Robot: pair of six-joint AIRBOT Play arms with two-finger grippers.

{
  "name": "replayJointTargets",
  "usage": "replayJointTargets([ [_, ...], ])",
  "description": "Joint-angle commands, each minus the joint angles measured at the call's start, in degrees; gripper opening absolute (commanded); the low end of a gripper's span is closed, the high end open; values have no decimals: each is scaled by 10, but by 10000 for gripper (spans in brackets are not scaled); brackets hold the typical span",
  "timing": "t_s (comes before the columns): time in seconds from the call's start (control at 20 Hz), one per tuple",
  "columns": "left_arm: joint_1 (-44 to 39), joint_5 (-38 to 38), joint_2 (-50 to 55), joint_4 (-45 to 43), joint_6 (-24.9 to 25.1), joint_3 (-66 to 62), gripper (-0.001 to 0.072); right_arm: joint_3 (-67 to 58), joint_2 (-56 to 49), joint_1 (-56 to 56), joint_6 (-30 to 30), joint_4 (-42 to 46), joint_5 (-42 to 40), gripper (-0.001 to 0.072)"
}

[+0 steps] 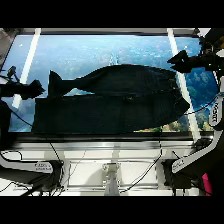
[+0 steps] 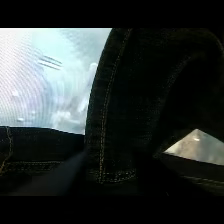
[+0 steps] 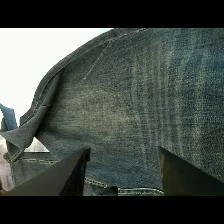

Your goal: Fold the clothes and pants, and hang the long-sleeved shirts on hangers.

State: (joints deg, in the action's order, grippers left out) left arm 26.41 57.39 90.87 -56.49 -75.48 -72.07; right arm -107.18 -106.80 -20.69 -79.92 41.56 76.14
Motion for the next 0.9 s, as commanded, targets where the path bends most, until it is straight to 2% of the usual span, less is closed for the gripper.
replayJointTargets([
  [0.0,28,15,15,59,48,8,434,0,-4,-3,0,-10,-5,487],
  [0.35,10,12,77,102,37,8,431,0,-4,-3,0,-13,-3,487],
  [0.4,4,11,82,101,37,8,403,0,-4,-3,0,-13,-3,487],
  [0.5,-5,3,83,96,37,8,393,0,-4,-3,0,-13,-3,487],
  [0.55,-7,3,83,97,37,8,325,0,-4,-3,0,-13,-3,487],
  [0.65,-6,3,80,109,37,6,61,0,-4,-3,0,-13,-4,487],
  [0.7,-5,2,75,120,39,2,15,0,-4,-3,0,-12,-4,487],
  [0.85,-3,-9,63,119,39,-54,13,0,-4,-3,0,3,-7,486],
])
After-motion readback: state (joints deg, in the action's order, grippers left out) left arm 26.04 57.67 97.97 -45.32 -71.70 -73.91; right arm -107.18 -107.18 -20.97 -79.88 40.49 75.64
